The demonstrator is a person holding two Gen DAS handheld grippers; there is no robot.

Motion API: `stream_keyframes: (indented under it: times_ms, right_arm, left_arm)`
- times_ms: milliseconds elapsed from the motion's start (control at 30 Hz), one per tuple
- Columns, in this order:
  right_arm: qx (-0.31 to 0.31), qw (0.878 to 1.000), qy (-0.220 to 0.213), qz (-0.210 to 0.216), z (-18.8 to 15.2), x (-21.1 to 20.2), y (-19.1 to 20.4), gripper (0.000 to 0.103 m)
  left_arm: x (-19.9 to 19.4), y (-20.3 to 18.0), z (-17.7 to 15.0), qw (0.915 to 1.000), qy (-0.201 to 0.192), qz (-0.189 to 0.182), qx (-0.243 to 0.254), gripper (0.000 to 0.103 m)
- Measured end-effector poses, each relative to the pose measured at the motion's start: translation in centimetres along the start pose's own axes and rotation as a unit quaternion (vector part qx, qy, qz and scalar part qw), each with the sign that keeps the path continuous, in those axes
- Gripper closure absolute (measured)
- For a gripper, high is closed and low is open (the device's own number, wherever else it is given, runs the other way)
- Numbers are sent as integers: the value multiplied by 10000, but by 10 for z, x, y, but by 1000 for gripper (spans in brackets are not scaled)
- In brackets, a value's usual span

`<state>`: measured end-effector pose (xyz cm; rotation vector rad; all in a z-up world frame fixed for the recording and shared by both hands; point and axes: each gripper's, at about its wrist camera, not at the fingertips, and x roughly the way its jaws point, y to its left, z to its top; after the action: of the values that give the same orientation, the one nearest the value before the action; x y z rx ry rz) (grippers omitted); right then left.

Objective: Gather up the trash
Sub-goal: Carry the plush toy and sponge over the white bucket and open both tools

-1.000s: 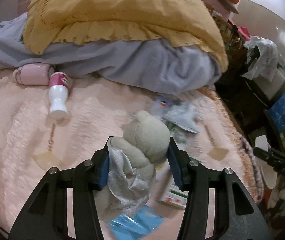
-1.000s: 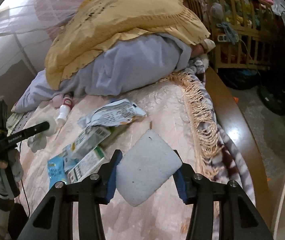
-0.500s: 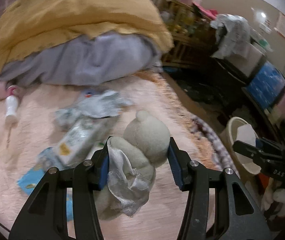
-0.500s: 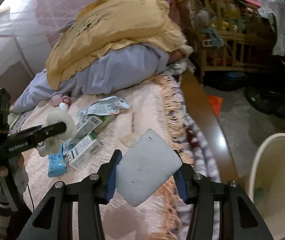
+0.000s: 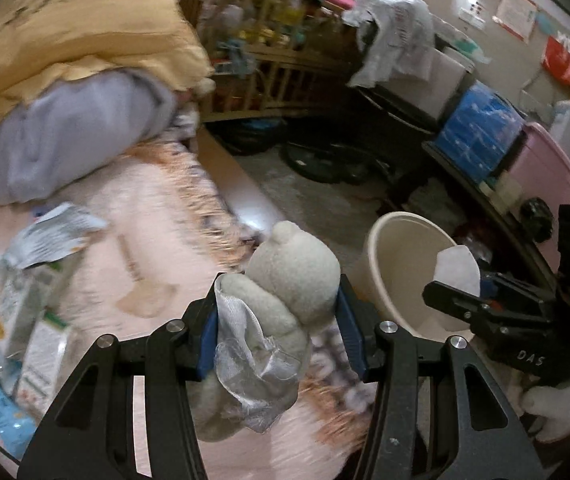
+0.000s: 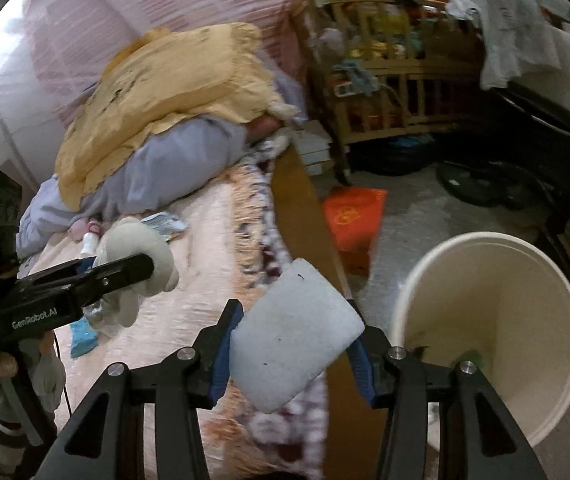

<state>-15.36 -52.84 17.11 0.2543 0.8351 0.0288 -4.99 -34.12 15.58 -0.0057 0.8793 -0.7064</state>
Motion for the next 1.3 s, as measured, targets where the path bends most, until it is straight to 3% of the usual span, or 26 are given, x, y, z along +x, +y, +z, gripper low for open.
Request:
stream_keyframes:
  times_ms: [367,967,1067,1167,1300]
  right_arm:
    - [627,9970,20,-451,-14,-15,-81,53]
    - [1121,9891,267,-912,-34,-4,-147,50]
    - [1219,9876,277,-952,-36,-3,-154,46]
    - [1334,9859,268,-973,-38,-4,-161,33]
    - [1347,9855,288,-990,-42,-3,-161,30]
  left_arm:
    - [51,-66,17,9984,281,-412,267,54]
    - [116,-126,26,9914,676,-1087,289,50]
    - [124,-129,28,9895,713,-1247,150,46]
    - [125,-128,29,9880,665,-1392,-25,36]
    - [121,-127,30,9874,642,-1443,-52,36]
